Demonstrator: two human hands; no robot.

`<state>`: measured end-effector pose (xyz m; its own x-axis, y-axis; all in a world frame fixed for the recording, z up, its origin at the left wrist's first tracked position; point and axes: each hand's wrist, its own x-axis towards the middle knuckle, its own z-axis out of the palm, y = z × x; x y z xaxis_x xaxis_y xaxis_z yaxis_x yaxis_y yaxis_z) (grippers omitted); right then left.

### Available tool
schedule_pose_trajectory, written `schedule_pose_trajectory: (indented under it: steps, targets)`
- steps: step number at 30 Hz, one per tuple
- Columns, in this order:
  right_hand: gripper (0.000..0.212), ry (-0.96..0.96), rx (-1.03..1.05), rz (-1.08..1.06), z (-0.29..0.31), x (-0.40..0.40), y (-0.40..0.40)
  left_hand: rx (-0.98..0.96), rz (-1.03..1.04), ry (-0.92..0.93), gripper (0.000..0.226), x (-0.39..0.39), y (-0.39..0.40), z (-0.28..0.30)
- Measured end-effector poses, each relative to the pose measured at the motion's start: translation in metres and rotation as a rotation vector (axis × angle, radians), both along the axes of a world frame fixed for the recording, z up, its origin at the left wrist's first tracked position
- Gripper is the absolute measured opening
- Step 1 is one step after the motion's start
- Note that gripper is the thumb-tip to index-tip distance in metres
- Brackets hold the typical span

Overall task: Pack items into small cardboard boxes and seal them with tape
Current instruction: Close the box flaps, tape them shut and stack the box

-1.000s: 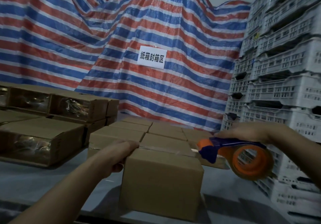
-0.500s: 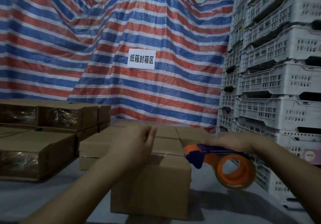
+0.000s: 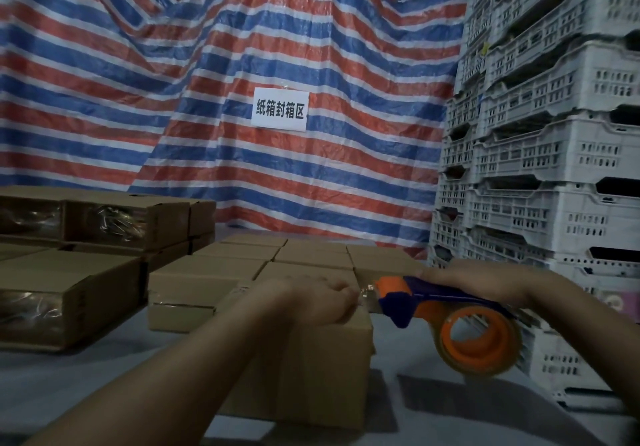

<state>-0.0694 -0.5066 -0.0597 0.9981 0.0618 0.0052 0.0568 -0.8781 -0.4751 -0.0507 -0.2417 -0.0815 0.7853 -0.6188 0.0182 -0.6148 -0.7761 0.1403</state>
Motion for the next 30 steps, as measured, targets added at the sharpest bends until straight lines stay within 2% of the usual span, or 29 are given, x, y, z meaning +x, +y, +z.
schedule_pose_trajectory:
  steps: [2,3,7,9,12,13,14,16,18,19,21,23,27,30]
  targets:
    - [0.066,0.014,-0.003,-0.015,0.018,-0.024,-0.001,-0.069,0.035,0.049,0.054,0.000,0.000,-0.001]
    - [0.056,0.077,-0.041,-0.018,0.030,-0.045,-0.008,-0.089,0.068,0.058,0.060,0.001,-0.001,-0.001]
    - [0.059,0.002,-0.435,-0.112,0.041,-0.063,0.021,-0.129,0.094,0.090,0.064,0.002,-0.003,-0.003]
    - [0.044,-0.070,-0.628,-0.088,0.038,-0.051,0.044,-0.182,0.087,0.137,0.054,0.002,-0.004,-0.001]
    - [0.026,-0.114,-1.244,-0.115,0.026,-0.043,0.076,-0.181,0.110,0.198,0.047,0.003,-0.005,0.005]
    - [0.020,-0.116,-1.388,-0.119,0.014,-0.040,0.079,-0.168,0.127,0.202,0.048,0.005,-0.006,0.006]
    - [0.021,-0.106,-1.450,-0.132,0.002,-0.035,0.076,-0.155,0.149,0.206,0.050,0.004,-0.007,0.007]
    - [0.029,-0.157,-1.344,-0.186,-0.011,-0.035,0.060,-0.153,0.170,0.219,0.042,0.007,-0.010,0.008]
    - [0.030,-0.323,-1.198,-0.218,-0.024,-0.039,0.039,-0.175,0.176,0.221,0.027,0.007,-0.012,0.010]
    - [0.041,-0.400,-1.141,-0.263,-0.032,-0.040,0.029,-0.180,0.178,0.229,0.025,0.005,-0.012,0.011]
    - [0.053,-0.469,-1.022,-0.355,-0.054,-0.045,0.020,-0.168,0.176,0.244,0.036,0.003,-0.013,0.011]
    - [0.056,-0.516,-0.900,-0.421,-0.080,-0.049,0.016,-0.134,0.182,0.196,0.051,0.003,-0.013,0.009]
    - [0.063,-0.506,-0.755,-0.480,-0.105,-0.060,0.016,-0.157,0.172,0.124,0.049,0.002,-0.012,0.003]
    - [0.060,-0.408,-0.707,-0.492,-0.096,-0.065,0.022,-0.208,0.170,0.121,0.049,-0.001,-0.011,0.001]
